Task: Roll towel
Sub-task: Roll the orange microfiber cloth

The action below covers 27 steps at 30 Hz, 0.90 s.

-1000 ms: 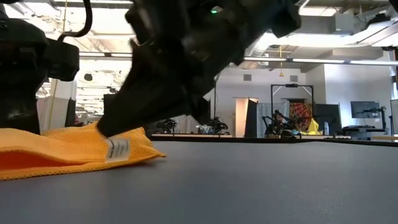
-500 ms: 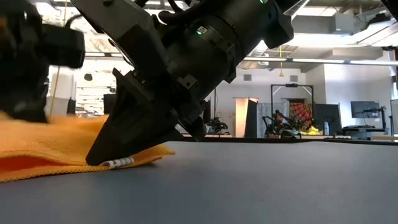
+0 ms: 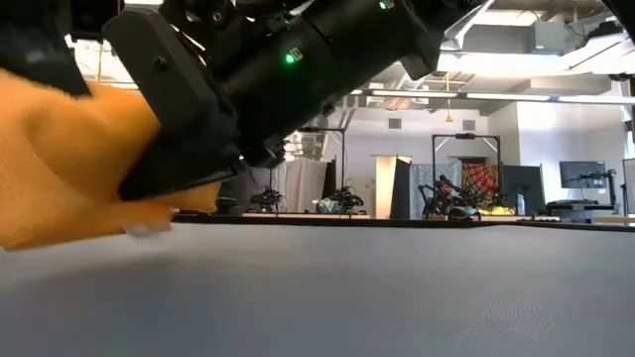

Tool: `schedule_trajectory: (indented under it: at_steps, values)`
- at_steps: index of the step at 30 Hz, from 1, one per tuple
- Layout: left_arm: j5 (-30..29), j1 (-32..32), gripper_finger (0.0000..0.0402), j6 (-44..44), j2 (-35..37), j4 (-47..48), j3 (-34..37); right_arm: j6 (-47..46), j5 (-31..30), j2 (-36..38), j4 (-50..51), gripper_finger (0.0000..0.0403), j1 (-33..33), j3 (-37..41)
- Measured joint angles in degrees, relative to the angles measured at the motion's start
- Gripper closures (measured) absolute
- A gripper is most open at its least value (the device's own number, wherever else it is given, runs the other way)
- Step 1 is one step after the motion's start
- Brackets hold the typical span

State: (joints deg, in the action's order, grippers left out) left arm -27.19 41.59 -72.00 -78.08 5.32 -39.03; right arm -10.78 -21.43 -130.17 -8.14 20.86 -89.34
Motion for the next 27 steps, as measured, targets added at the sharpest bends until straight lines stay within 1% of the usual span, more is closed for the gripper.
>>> schedule_trajectory:
  at_steps: [4, 8, 10, 12, 15, 17, 20, 24, 27]
  values:
    - [-2.1, 1.3, 0.0401, 0.9, 0.0, -3.6, -0.1, 7.2, 0.0, 0.0, -3.6, 0.0383, -0.5, 0.0]
    - [-6.0, 2.3, 0.0401, 0.4, -0.8, -3.0, -0.1, 15.6, 0.0, -0.3, -3.8, 0.0383, -0.5, 0.0]
    - [-8.1, 2.3, 0.0401, -0.3, -2.1, -2.8, -0.1, 19.3, -2.0, -0.5, -3.9, 0.0383, -0.3, 0.0]
    - [-9.7, 2.4, 0.0401, -1.0, -4.0, -4.0, -0.1, 20.9, -4.5, -0.5, -3.1, 0.0383, -0.1, 0.1]
    - [-10.3, 2.4, 0.0401, -3.0, -8.7, -6.0, -0.1, 21.0, -7.9, -0.4, -1.4, 0.0383, 0.4, 1.1]
    - [-9.7, 2.0, 0.0401, -3.9, -11.9, -9.1, -0.1, 21.2, -10.5, -0.5, 0.3, 0.0383, 1.2, 1.8]
    - [-8.9, 1.2, 0.0401, -3.4, -14.9, -12.9, -0.1, 19.7, -12.4, -0.4, 5.8, 0.0383, 2.6, 1.7]
    - [-8.5, -0.6, 0.0401, -2.4, -15.9, -15.6, -0.1, 13.4, -14.5, 0.5, 16.1, 0.0384, 4.4, 1.6]
    - [-8.6, -2.4, 0.0401, -2.0, -15.5, -16.8, -0.1, 9.0, -14.0, 1.8, 22.2, 0.0383, 5.4, 1.7]
